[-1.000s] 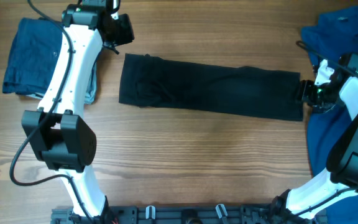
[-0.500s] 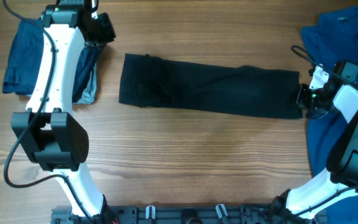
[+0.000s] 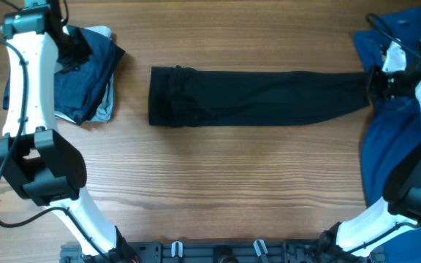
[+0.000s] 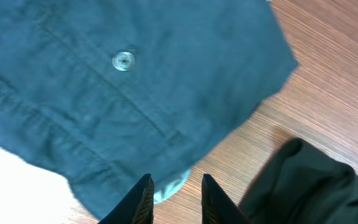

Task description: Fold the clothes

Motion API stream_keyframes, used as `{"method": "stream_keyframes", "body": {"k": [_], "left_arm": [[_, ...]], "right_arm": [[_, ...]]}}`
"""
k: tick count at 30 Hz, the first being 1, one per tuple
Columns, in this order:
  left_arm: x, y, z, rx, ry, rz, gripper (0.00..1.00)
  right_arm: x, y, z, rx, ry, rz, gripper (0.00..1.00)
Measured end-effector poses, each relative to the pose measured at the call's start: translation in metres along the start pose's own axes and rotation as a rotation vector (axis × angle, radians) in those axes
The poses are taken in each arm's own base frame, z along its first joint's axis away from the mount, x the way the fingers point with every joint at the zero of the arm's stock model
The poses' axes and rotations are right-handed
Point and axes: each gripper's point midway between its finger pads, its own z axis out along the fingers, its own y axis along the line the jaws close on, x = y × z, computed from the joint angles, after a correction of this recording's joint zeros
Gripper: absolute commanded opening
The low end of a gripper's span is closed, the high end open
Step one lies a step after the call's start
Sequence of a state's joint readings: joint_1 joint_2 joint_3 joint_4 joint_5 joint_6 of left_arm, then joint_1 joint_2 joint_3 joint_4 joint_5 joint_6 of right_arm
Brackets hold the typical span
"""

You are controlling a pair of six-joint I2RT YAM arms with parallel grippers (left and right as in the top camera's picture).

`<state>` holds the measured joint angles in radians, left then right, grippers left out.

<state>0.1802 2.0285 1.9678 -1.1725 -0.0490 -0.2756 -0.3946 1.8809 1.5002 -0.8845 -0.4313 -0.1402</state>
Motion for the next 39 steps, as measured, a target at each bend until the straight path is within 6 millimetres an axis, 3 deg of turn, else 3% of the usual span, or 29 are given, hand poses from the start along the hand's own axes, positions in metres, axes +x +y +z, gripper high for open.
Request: {"method": "stream_keyframes", "body": {"k": [1,3,7,9,10,12,13,14,15,16,17,19,20,22,23,25,28,31,34,39], "left_arm": [[0.0,0.006,0.0,-0.007,0.008,-0.011,0.26],[-0.001,0.019,0.001,-0.024,0.015,-0.034,0.26],[-0.001,0.022,0.001,-0.027,0.016,-0.039,0.26],[-0.001,0.022,0.001,-0.027,0.016,-0.039,0.26],[-0.001,0.022,0.001,-0.027,0.017,-0.039,0.26],[-0.001,0.022,0.001,-0.027,0.017,-0.039,0.26],[-0.001,0.022,0.001,-0.028,0.019,-0.039,0.26],[0.0,0.022,0.001,-0.028,0.019,-0.039,0.26],[0.0,0.022,0.001,-0.028,0.019,-0.039,0.27],[-0.001,0.022,0.001,-0.028,0.019,-0.039,0.27],[0.0,0.022,0.001,-0.028,0.019,-0.039,0.29],[0.0,0.02,0.001,-0.02,0.021,-0.039,0.3],[0.0,0.019,0.001,-0.012,0.024,-0.039,0.29],[0.002,0.014,0.001,0.019,0.035,-0.04,0.16],[0.003,0.01,0.0,0.038,0.041,-0.038,0.04],[0.005,0.004,0.0,0.077,0.054,-0.039,0.04],[0.007,-0.002,-0.001,0.107,0.064,-0.039,0.04],[0.009,-0.006,-0.001,0.119,0.069,-0.035,0.05],[0.01,-0.007,-0.001,0.124,0.073,-0.034,0.06],[0.01,-0.007,-0.001,0.123,0.074,-0.034,0.06]], "right_arm": [[-0.004,0.016,0.0,-0.02,0.001,-0.029,0.04],[-0.01,0.07,0.009,-0.082,0.012,-0.112,0.04],[0.021,0.178,0.038,-0.177,0.111,-0.216,0.04],[0.036,0.213,0.047,-0.183,0.135,-0.26,0.04],[0.05,0.244,0.054,-0.178,0.144,-0.304,0.06],[0.055,0.261,0.062,-0.163,0.125,-0.335,0.16],[0.06,0.273,0.076,-0.16,0.124,-0.354,0.24],[0.066,0.277,0.088,-0.155,0.138,-0.363,0.29],[0.072,0.279,0.098,-0.149,0.156,-0.362,0.5],[0.082,0.281,0.121,-0.143,0.183,-0.376,0.61],[0.08,0.287,0.128,-0.171,0.17,-0.408,0.67],[0.077,0.3,0.13,-0.249,0.145,-0.49,0.7],[0.073,0.303,0.126,-0.267,0.136,-0.507,0.68],[0.047,0.294,0.108,-0.261,0.087,-0.481,0.42],[0.03,0.281,0.093,-0.243,0.054,-0.451,0.24],[0.005,0.253,0.072,-0.208,0.006,-0.388,0.13],[0.006,0.235,0.076,-0.17,0.024,-0.362,0.09],[0.033,0.237,0.101,-0.164,0.106,-0.382,0.08],[0.055,0.226,0.119,-0.103,0.177,-0.392,0.08],[0.061,0.209,0.125,-0.004,0.203,-0.396,0.05]]}}
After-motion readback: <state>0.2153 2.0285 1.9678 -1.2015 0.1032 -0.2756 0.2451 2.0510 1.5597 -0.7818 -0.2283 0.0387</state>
